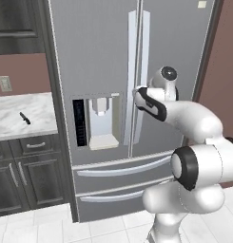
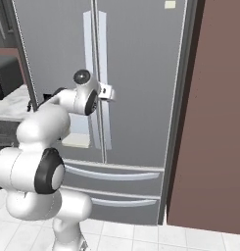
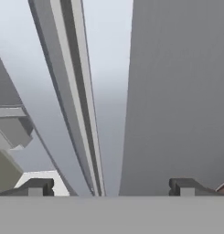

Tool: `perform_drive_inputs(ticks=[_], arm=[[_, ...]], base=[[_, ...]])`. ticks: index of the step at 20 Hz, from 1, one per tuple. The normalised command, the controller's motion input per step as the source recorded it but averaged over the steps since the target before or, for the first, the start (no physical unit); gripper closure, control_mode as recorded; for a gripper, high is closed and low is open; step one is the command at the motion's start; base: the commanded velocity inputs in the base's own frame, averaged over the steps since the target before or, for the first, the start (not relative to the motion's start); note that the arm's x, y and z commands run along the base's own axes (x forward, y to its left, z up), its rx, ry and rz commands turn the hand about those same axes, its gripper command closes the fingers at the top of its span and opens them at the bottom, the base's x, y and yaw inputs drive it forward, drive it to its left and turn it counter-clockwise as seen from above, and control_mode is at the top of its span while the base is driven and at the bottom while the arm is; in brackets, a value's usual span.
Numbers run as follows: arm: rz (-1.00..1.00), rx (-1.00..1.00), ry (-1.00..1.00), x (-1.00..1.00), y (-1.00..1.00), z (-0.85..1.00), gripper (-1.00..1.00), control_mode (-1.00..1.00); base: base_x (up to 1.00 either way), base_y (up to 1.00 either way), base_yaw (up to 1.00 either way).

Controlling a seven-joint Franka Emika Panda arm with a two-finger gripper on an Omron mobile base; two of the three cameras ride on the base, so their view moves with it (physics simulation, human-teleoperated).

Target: Retrieve the butter from the fridge and place it on a plate on the dining table. Then retrieve the butter knife by the fridge and place it near the plate.

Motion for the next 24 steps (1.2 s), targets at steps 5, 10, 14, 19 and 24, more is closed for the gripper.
perform_drive_inputs(ticks=[5,10,14,19,24], arm=[[0.00,0.00,0.00,0.37,0.00,0.00,-1.00,-1.00],[0.02,0.00,-0.02,0.35,-0.14,0.00,-1.00,-1.00],[0.05,0.00,0.00,0.40,-0.04,0.00,-1.00,-1.00],[0.00,0.00,-0.02,0.35,0.00,0.00,-1.00,-1.00],[0.00,0.00,-0.01,0.32,0.01,0.00,-1.00,-1.00]], base=[[0.00,0.00,0.00],[0.00,0.00,0.00],[0.00,0.00,0.00],[0.00,0.00,0.00],[0.00,0.00,0.00]])
